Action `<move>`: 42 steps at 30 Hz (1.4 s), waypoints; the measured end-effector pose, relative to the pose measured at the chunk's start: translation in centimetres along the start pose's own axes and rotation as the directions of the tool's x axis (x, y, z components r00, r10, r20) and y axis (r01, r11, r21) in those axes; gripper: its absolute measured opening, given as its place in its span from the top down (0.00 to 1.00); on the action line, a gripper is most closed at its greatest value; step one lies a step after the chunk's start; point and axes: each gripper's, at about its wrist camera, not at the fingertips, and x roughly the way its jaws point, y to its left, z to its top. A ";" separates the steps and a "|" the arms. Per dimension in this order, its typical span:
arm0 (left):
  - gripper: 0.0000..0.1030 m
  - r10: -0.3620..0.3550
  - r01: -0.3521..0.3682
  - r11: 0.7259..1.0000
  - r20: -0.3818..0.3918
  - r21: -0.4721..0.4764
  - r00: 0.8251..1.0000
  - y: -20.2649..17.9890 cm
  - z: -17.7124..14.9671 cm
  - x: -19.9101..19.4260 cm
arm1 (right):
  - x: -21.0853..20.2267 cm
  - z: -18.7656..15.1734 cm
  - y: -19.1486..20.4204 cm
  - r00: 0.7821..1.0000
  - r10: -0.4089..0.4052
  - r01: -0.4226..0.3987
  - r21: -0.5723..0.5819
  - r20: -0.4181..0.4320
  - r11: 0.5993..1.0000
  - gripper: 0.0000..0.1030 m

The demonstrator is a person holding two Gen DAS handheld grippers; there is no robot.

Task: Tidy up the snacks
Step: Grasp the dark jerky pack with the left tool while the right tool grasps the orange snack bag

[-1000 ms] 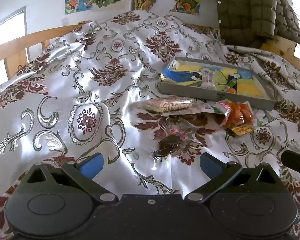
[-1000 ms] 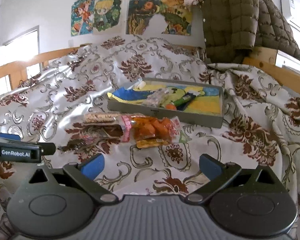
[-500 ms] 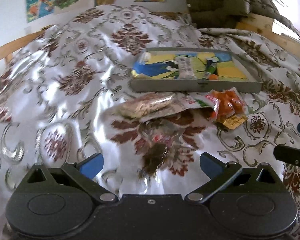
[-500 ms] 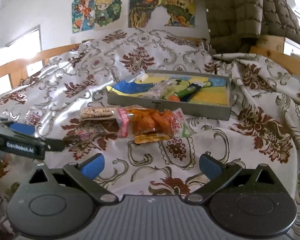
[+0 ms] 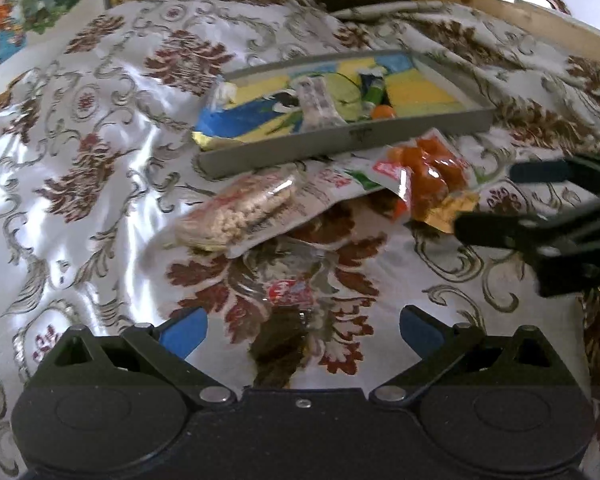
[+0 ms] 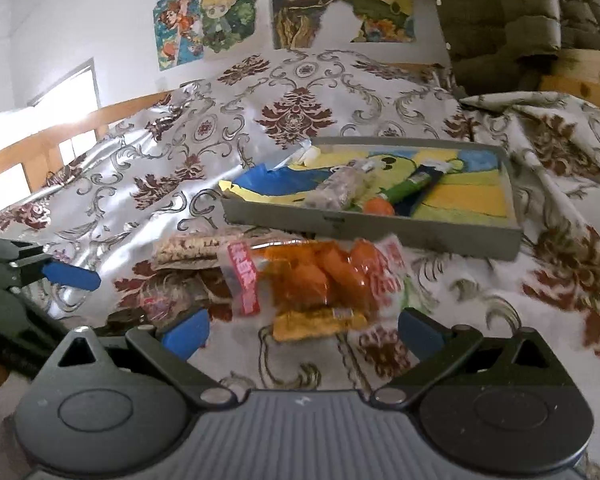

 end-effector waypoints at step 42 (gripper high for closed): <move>0.53 -0.129 0.091 0.952 -0.114 -0.290 0.985 1.3 0.9 3.0 | 1.2 2.5 -4.1 0.932 0.316 -0.325 -0.029 -0.176 0.945 0.00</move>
